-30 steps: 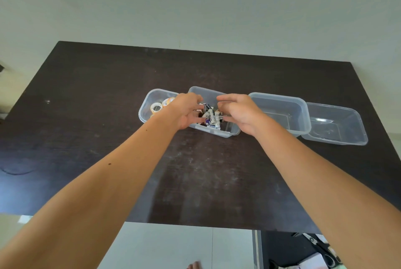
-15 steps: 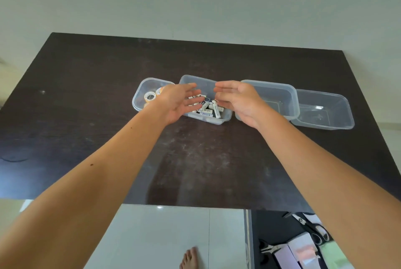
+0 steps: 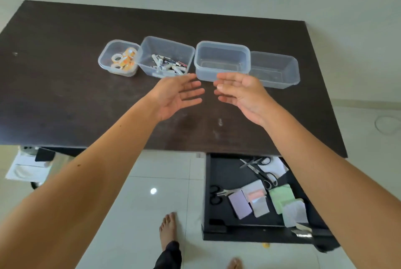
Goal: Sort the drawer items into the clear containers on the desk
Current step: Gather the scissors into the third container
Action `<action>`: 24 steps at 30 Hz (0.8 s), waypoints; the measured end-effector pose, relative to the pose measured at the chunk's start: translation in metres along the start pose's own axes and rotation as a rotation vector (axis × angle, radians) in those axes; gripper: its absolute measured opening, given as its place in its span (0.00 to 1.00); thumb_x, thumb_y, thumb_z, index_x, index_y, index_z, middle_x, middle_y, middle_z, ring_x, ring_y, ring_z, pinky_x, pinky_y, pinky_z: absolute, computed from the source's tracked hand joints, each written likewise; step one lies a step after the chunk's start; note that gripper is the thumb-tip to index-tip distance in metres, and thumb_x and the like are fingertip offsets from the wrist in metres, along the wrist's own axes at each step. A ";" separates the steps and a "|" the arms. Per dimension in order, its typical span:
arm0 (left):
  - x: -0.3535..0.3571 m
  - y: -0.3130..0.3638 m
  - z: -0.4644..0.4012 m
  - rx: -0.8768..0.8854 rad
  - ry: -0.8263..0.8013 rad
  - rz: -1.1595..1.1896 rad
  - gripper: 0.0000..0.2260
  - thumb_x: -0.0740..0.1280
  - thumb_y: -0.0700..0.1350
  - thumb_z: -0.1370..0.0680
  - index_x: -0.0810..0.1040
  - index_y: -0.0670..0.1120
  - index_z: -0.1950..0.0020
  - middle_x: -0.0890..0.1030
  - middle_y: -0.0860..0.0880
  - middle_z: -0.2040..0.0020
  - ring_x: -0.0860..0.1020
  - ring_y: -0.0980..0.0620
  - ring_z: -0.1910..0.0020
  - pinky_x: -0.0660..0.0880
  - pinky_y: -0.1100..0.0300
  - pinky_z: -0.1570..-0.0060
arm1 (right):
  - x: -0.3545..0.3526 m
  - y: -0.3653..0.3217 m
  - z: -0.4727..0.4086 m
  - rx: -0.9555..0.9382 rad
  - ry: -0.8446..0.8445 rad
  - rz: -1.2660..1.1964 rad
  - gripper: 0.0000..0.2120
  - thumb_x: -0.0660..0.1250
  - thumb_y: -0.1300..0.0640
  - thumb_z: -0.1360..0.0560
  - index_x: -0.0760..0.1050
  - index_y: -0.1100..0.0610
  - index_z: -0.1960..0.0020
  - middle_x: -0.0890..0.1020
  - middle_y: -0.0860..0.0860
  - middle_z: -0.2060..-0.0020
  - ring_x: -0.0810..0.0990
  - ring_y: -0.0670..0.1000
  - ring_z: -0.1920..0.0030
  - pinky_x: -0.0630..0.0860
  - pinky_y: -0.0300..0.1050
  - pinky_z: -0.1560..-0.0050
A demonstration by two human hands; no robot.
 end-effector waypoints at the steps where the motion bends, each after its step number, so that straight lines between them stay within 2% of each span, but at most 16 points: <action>1: 0.008 -0.015 0.008 -0.006 0.000 0.002 0.09 0.66 0.44 0.16 0.79 0.43 0.39 0.83 0.43 0.43 0.85 0.43 0.43 0.84 0.46 0.47 | -0.011 0.009 0.016 0.008 -0.016 0.010 0.16 0.73 0.66 0.21 0.81 0.60 0.34 0.87 0.57 0.41 0.87 0.54 0.44 0.84 0.49 0.41; 7: 0.061 -0.121 0.052 -0.086 -0.013 -0.021 0.11 0.65 0.45 0.16 0.80 0.42 0.37 0.84 0.43 0.44 0.85 0.43 0.42 0.83 0.46 0.44 | -0.071 0.077 0.098 0.077 -0.074 0.100 0.14 0.73 0.65 0.21 0.81 0.59 0.35 0.87 0.58 0.44 0.87 0.52 0.49 0.84 0.46 0.44; 9: 0.072 -0.156 0.060 -0.119 -0.015 -0.046 0.12 0.65 0.44 0.16 0.78 0.41 0.35 0.83 0.42 0.41 0.84 0.42 0.41 0.82 0.46 0.42 | -0.089 0.101 0.118 0.115 -0.087 0.137 0.14 0.74 0.63 0.21 0.82 0.58 0.36 0.88 0.55 0.46 0.88 0.51 0.49 0.84 0.44 0.45; 14: 0.073 -0.229 0.065 -0.205 -0.004 -0.164 0.13 0.67 0.45 0.16 0.78 0.43 0.33 0.83 0.42 0.37 0.84 0.44 0.40 0.81 0.47 0.39 | -0.127 0.159 0.145 0.203 -0.084 0.202 0.12 0.76 0.60 0.22 0.84 0.55 0.39 0.88 0.53 0.47 0.88 0.51 0.47 0.85 0.47 0.42; 17: 0.061 -0.260 0.059 -0.211 0.020 -0.259 0.14 0.69 0.46 0.17 0.78 0.43 0.33 0.83 0.43 0.37 0.85 0.46 0.41 0.82 0.51 0.41 | -0.147 0.192 0.148 0.236 -0.031 0.219 0.11 0.76 0.58 0.22 0.85 0.53 0.40 0.88 0.53 0.45 0.88 0.52 0.45 0.84 0.45 0.42; 20: 0.049 -0.283 0.049 -0.175 0.056 -0.348 0.12 0.70 0.41 0.18 0.79 0.44 0.35 0.84 0.43 0.38 0.84 0.48 0.39 0.80 0.51 0.37 | -0.167 0.222 0.147 0.251 0.067 0.287 0.11 0.76 0.58 0.22 0.85 0.52 0.41 0.87 0.50 0.46 0.87 0.55 0.45 0.83 0.45 0.42; 24: 0.044 -0.298 0.036 -0.136 0.073 -0.411 0.12 0.71 0.38 0.19 0.81 0.45 0.36 0.85 0.46 0.40 0.84 0.50 0.39 0.79 0.56 0.38 | -0.184 0.250 0.141 0.233 0.183 0.353 0.09 0.78 0.56 0.24 0.86 0.48 0.44 0.88 0.47 0.49 0.86 0.49 0.45 0.81 0.49 0.38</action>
Point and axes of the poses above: each hand's wrist, its own z-axis away from the middle knuckle, its own x-axis out of the palm, y = z × x, the point moved 4 cm from there along -z, towards the middle knuckle
